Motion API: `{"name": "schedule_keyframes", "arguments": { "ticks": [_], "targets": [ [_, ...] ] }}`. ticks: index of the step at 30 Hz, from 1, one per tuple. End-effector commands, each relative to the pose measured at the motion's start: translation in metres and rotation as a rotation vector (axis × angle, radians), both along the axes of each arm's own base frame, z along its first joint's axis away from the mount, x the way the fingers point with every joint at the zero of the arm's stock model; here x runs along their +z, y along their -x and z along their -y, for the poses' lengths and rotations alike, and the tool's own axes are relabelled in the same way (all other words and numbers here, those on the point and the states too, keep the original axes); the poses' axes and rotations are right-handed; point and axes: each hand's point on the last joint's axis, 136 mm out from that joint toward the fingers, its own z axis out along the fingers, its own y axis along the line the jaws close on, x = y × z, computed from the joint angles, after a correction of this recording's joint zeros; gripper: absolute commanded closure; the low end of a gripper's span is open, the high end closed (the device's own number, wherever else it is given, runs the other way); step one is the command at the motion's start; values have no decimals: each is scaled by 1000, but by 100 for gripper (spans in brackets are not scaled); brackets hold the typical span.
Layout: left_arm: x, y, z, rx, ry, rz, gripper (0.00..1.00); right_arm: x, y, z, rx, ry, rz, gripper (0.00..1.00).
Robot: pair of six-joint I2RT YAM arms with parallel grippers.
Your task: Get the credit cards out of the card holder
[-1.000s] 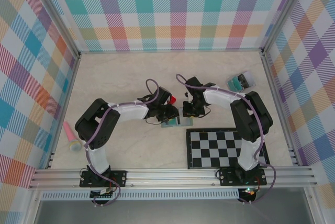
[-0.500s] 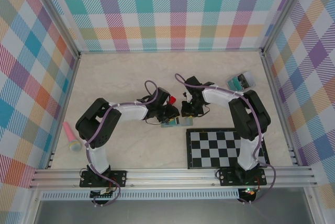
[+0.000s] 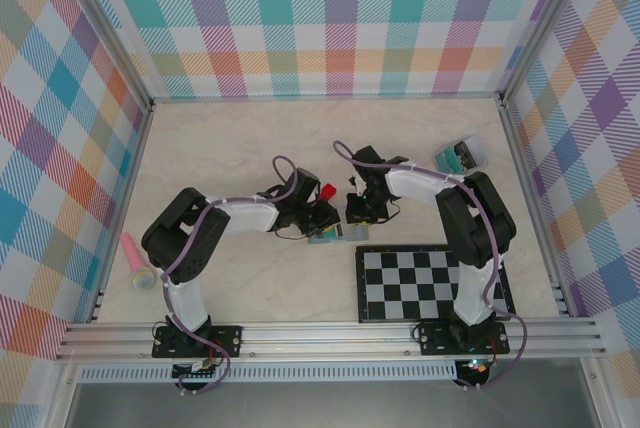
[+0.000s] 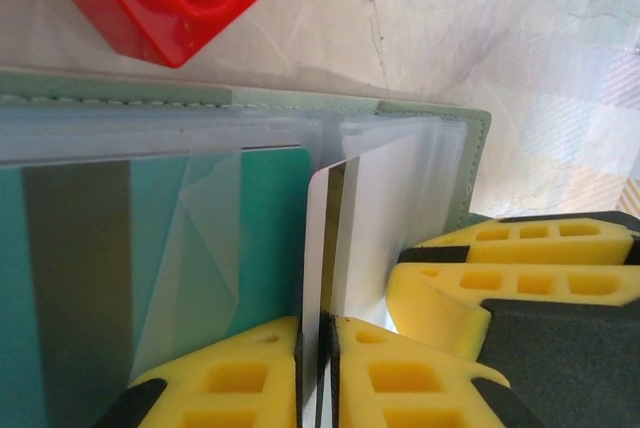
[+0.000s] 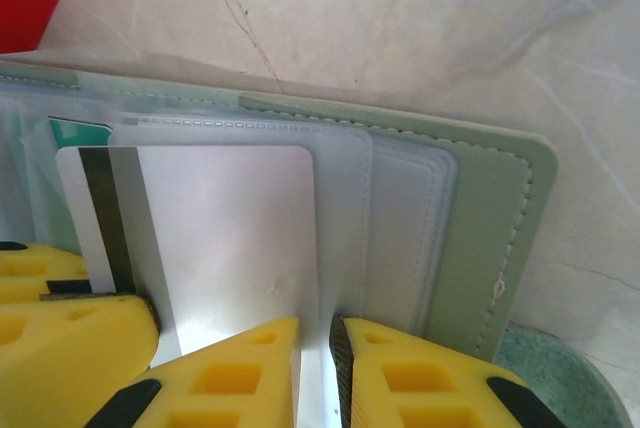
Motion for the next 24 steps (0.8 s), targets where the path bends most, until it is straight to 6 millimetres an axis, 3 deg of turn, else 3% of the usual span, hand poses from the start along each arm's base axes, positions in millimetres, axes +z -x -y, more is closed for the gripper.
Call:
{"name": "schedule_keyframes", "arguments": {
  "ticks": [1, 8, 17, 24],
  "targets": [
    [13, 0, -7, -5, 13, 25, 87, -21, 8, 16, 12, 93, -47, 81],
    [25, -2, -9, -17, 29, 57, 92, -32, 10, 21, 6, 117, -67, 81],
    [18, 4, -20, -19, -12, 47, 92, -37, 9, 26, -1, 145, -71, 81],
    [21, 11, -31, -19, -24, 52, 98, -17, 6, 24, 6, 113, -25, 81]
  ]
}}
